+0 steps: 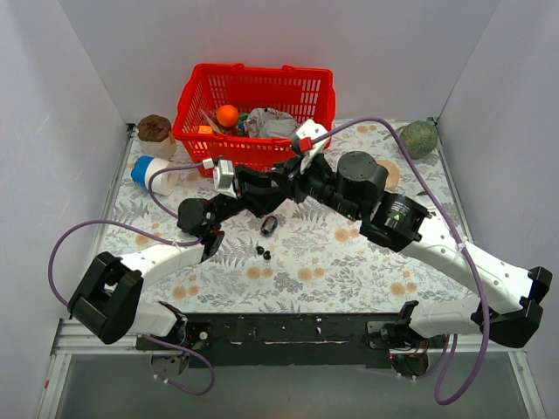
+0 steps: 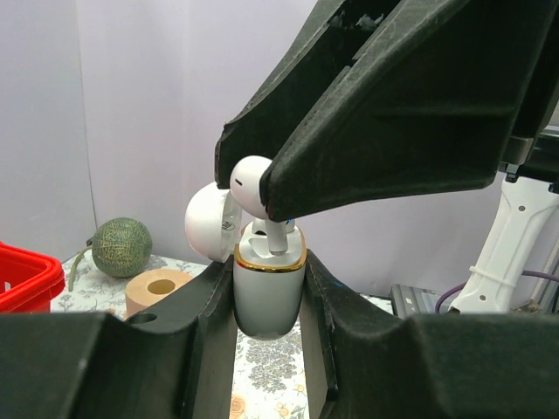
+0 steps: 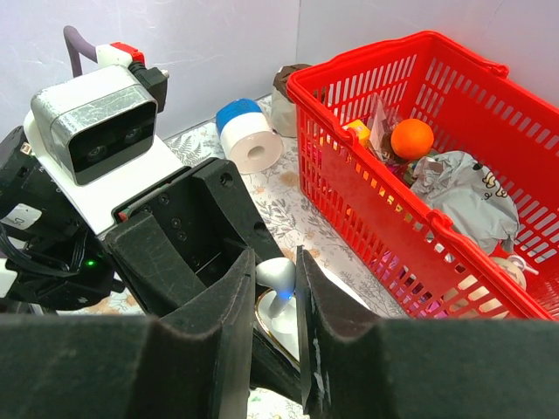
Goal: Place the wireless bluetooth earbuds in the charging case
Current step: Place the earbud in the charging case.
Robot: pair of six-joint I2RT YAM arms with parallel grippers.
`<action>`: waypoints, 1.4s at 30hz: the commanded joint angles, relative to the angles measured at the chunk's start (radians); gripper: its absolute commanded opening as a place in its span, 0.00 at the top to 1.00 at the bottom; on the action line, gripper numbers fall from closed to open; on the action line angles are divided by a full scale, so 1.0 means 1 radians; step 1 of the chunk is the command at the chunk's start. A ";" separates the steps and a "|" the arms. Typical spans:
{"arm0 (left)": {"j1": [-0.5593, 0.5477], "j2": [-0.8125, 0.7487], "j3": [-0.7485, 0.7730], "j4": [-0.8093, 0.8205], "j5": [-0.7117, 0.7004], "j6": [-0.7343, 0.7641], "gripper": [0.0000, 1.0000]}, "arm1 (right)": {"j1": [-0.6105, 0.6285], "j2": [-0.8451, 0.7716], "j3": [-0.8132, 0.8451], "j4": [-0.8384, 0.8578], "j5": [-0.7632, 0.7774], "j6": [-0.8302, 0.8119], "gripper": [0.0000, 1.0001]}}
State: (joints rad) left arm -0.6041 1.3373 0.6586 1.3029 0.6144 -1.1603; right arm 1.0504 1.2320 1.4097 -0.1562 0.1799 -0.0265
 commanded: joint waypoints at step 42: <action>-0.003 -0.013 0.067 -0.016 -0.062 -0.042 1.00 | 0.005 -0.037 -0.057 0.063 0.102 0.005 0.59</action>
State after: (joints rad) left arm -0.6060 1.3415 0.6846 1.2522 0.5854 -1.2091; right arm 1.0504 1.2163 1.3445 -0.0723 0.2512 -0.0280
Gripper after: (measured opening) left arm 0.273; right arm 0.375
